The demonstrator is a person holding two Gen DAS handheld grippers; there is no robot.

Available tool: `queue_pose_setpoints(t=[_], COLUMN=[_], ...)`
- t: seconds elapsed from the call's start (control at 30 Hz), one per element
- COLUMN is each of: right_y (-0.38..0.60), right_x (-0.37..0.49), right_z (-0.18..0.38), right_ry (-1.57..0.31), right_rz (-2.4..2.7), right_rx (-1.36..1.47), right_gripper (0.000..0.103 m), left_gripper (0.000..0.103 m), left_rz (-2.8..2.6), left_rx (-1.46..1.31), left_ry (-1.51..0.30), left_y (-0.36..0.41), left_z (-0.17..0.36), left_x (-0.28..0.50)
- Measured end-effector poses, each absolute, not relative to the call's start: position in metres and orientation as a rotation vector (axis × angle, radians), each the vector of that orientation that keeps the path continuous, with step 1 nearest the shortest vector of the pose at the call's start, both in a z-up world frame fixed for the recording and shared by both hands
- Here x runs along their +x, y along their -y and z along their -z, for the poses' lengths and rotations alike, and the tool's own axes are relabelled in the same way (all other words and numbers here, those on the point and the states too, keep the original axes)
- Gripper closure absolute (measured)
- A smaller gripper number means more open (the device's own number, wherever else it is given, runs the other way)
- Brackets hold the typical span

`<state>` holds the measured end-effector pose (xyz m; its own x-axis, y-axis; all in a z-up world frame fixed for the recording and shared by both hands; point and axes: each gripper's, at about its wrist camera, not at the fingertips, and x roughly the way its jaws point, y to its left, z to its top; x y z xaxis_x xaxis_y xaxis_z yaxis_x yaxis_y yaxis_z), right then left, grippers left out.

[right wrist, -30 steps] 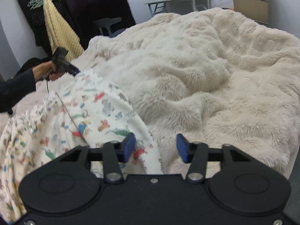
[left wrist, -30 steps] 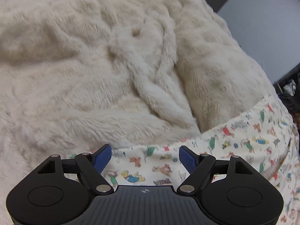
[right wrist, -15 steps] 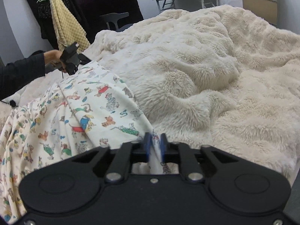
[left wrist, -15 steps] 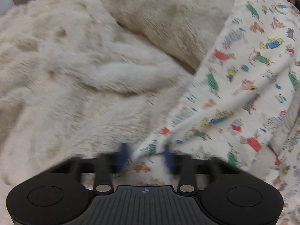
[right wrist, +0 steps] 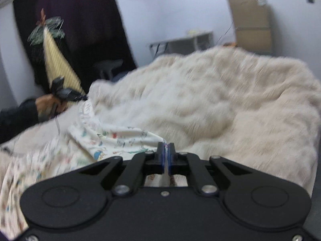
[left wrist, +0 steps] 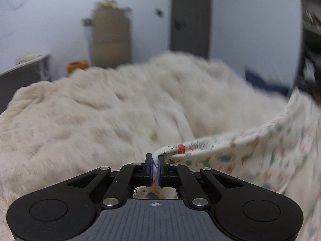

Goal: Fold clothes

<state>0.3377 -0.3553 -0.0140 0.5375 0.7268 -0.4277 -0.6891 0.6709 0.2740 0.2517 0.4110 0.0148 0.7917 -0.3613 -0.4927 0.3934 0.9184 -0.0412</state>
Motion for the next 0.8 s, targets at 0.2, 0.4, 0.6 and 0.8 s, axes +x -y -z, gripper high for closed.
queue_pose_setpoints(t=[0.2, 0.4, 0.6, 0.8], right_y=[0.328, 0.338, 0.358, 0.37], right_x=[0.398, 0.397, 0.33, 0.236], right_z=[0.023, 0.035, 0.025, 0.024], right_ry=[-0.638, -0.723, -0.705, -0.645], right_rz=[-0.602, -0.444, -0.416, -0.432], right_rx=[-0.009, 0.04, 0.078, 0.185], right_gripper=[0.101, 0.09, 0.073, 0.068], left_gripper=[0.078, 0.051, 0.051, 0.051], left_rz=[0.149, -0.025, 0.107, 0.16], left_rx=[0.15, 0.127, 0.343, 0.764], left_ry=[-0.682, -0.742, -0.775, -0.749], left_y=[-0.381, -0.364, -0.338, -0.29], left_z=[0.0, 0.026, 0.064, 0.139], left_x=[0.31, 0.3, 0.204, 0.139])
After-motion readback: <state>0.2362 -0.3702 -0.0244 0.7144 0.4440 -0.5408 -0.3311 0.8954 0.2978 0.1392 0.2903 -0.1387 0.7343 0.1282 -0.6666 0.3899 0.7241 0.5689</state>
